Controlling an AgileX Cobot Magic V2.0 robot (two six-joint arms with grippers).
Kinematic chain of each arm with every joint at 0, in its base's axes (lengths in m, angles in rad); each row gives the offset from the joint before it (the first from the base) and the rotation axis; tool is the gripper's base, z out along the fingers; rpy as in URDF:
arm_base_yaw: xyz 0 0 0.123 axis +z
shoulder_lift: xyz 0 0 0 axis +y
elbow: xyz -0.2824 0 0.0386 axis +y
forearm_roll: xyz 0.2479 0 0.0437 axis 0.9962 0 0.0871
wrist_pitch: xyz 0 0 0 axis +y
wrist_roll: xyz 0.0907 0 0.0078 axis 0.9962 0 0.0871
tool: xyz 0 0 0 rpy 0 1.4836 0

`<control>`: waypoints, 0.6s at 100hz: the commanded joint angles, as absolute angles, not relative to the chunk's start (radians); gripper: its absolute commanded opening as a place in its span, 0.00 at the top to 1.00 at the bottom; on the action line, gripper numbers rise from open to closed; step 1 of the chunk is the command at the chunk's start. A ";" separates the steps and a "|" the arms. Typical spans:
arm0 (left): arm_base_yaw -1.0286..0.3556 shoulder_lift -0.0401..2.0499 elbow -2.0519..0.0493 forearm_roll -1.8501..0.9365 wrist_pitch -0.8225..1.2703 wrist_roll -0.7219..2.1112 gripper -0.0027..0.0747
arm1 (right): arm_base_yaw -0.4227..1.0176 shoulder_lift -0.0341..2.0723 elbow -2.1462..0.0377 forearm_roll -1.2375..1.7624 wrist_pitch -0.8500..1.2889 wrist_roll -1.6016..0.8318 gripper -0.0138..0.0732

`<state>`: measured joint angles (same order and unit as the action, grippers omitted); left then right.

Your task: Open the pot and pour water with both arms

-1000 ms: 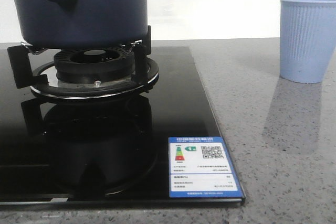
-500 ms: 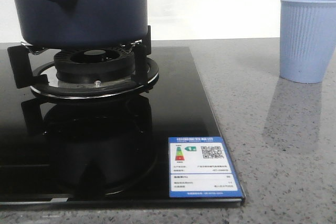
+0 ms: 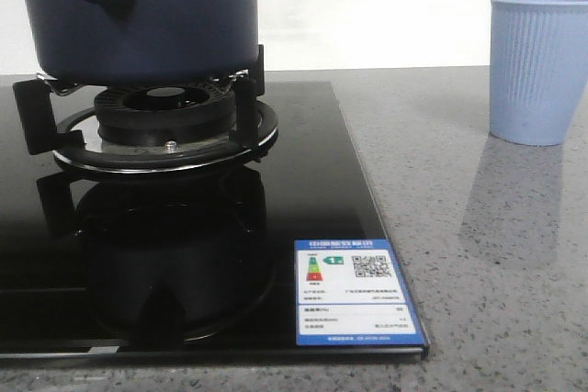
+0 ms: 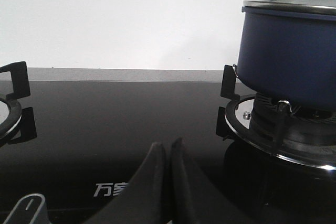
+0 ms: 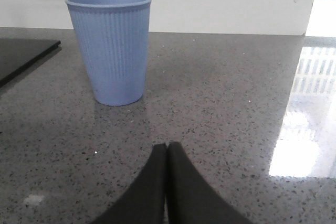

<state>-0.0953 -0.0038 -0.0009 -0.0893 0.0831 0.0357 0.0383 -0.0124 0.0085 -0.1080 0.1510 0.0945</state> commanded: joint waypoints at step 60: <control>-0.097 -0.027 0.013 -0.159 -0.021 0.028 0.99 | 0.040 -0.031 0.026 -0.008 -0.042 0.103 0.91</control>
<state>-0.0953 -0.0038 -0.0009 -0.1106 0.0689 0.0357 0.0383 -0.0124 0.0085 -0.0665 0.0536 0.1003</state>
